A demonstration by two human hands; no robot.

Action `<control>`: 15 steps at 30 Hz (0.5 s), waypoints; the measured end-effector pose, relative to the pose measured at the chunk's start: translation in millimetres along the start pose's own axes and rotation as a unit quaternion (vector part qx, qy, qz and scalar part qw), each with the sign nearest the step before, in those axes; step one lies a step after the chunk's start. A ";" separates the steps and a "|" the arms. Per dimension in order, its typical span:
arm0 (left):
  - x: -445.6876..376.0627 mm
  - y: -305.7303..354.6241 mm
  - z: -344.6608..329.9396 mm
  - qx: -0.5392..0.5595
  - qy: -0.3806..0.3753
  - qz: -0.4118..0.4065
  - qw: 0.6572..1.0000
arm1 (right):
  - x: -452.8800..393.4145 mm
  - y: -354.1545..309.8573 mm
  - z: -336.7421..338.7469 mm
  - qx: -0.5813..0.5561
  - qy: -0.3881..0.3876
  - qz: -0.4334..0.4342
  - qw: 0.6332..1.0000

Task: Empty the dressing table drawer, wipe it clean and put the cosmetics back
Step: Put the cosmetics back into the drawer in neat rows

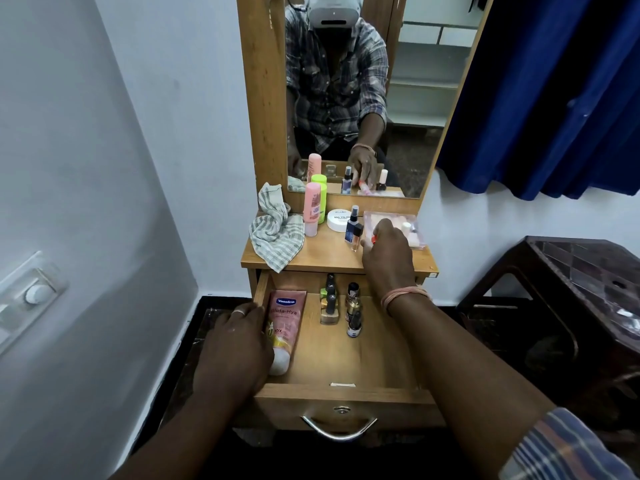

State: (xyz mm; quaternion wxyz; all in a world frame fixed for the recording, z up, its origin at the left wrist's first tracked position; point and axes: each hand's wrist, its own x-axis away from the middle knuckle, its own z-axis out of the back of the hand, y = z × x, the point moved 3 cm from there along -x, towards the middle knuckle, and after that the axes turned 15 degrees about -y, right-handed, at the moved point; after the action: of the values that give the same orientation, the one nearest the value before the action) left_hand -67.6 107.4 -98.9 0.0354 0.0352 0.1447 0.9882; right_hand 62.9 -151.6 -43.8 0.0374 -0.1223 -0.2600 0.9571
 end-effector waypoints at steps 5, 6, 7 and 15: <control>0.8 0.5 0.1 0.004 0.002 0.004 1.000 | -2.7 -2.5 3.9 0.010 -0.002 -0.022 1.000; 0.8 0.4 -0.2 0.005 0.002 0.006 1.000 | 0.6 -2.9 6.5 0.007 -0.005 -0.028 1.000; 0.8 0.6 -0.6 0.005 0.003 0.007 1.000 | 5.7 -3.2 9.6 -0.005 -0.008 -0.035 0.999; 2.3 1.4 0.4 -0.001 0.010 0.001 1.000 | 102.7 -4.9 18.0 -0.348 -0.096 -0.039 0.932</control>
State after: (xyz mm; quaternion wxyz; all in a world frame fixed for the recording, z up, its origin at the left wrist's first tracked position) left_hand -69.9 106.3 -98.0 0.0326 0.0257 0.1437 0.9888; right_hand -41.0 -142.3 -48.4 0.0046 -0.0246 -0.5833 0.8118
